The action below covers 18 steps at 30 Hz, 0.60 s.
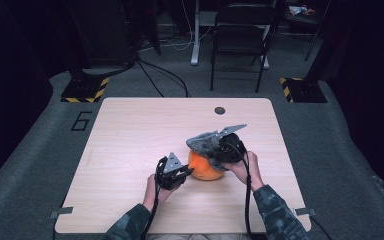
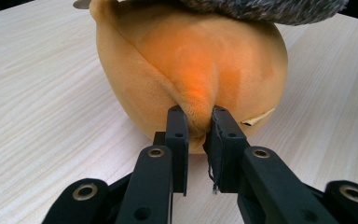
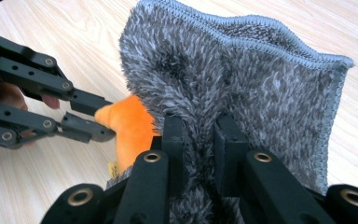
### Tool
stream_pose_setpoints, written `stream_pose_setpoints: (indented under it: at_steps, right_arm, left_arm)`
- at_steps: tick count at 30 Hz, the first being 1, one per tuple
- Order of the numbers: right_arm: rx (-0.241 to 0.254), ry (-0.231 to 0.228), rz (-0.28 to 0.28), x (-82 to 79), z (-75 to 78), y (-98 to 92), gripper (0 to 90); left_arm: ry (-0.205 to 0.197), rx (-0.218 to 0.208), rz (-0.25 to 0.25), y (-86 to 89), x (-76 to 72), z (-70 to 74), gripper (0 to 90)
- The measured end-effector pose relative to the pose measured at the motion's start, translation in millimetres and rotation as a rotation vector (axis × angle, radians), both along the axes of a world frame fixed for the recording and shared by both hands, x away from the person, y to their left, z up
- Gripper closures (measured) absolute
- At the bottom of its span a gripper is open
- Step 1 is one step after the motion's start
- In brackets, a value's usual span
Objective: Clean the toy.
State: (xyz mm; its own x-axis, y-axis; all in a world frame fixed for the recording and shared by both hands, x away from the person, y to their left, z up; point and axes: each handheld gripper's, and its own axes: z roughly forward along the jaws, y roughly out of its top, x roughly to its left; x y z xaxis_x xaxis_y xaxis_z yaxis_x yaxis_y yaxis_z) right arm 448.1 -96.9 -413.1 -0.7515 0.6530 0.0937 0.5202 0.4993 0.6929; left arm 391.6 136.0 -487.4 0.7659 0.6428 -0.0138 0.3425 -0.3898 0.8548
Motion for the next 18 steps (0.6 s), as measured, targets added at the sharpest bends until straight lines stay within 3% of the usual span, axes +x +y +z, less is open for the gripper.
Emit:
stream_pose_setpoints:
  at_steps: [18]
  right_arm:
    - [-0.011,0.068,-0.042,1.0,-4.5,-30.6,77.0]
  left_arm:
    - [0.012,-0.003,0.002,2.0,1.7,-0.7,78.9]
